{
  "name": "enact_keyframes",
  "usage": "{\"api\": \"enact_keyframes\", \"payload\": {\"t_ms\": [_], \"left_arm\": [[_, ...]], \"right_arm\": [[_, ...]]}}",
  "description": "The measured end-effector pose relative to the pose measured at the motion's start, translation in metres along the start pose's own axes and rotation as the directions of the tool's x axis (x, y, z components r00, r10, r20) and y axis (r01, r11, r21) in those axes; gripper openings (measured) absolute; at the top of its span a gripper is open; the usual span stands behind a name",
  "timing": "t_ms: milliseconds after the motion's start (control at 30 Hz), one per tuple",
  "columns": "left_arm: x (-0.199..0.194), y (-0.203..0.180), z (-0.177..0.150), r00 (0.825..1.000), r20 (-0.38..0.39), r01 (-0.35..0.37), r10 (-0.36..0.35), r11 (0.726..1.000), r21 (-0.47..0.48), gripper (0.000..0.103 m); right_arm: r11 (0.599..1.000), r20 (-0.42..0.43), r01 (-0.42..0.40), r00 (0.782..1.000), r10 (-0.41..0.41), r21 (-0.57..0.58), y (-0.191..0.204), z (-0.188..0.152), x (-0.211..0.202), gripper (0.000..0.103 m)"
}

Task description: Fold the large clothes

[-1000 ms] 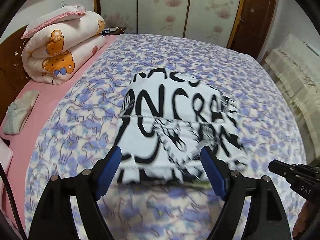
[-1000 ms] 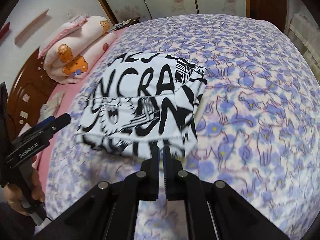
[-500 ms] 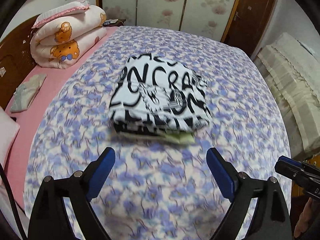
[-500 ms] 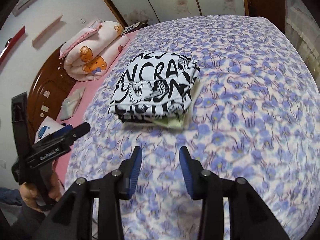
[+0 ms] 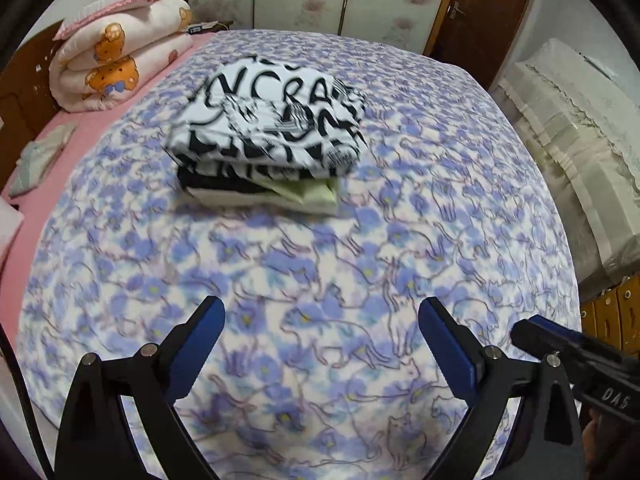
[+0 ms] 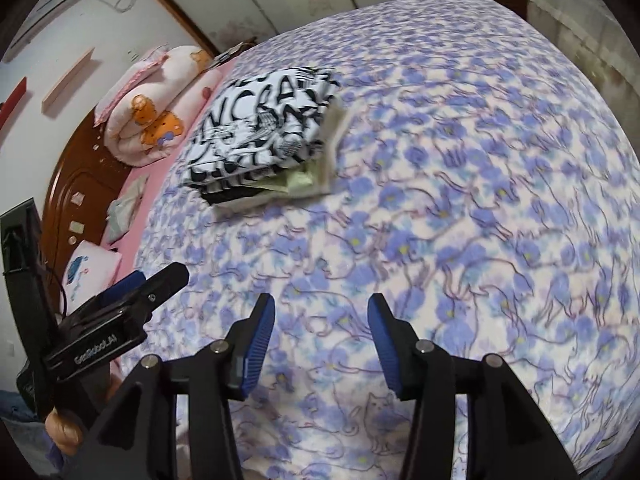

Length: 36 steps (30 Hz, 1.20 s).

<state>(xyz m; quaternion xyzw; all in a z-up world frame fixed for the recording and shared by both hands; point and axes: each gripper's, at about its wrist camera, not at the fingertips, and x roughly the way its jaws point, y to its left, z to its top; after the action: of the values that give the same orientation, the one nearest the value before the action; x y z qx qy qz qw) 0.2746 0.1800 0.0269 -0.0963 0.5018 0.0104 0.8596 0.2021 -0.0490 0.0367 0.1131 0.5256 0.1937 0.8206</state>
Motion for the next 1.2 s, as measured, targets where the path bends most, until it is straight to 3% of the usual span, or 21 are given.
{"api": "enact_keyframes", "payload": {"t_ms": [167,433,800,1200], "left_arm": [[0.025,-0.015,-0.028,1.000,0.002,0.015,-0.015,1.000,0.012,0.097],[0.033,-0.031,-0.079,0.997,0.066,-0.038,0.033,0.997,0.061,0.097],[-0.037,-0.036,-0.159,0.991,0.123,-0.067,0.058,0.996,0.064,0.097],[-0.073,-0.037,-0.203,0.988,0.133,-0.083,0.074,0.995,0.063,0.097]], "right_arm": [[0.999,0.054,0.049,0.997,-0.050,0.006,-0.020,-0.027,0.010,0.053],[0.992,0.170,0.128,0.977,-0.126,-0.001,-0.039,-0.080,0.015,0.055],[0.990,0.230,0.140,0.964,-0.130,-0.027,-0.025,-0.150,-0.038,0.065],[0.982,0.271,0.165,0.953,-0.134,-0.095,-0.006,-0.196,-0.068,0.066]]}}
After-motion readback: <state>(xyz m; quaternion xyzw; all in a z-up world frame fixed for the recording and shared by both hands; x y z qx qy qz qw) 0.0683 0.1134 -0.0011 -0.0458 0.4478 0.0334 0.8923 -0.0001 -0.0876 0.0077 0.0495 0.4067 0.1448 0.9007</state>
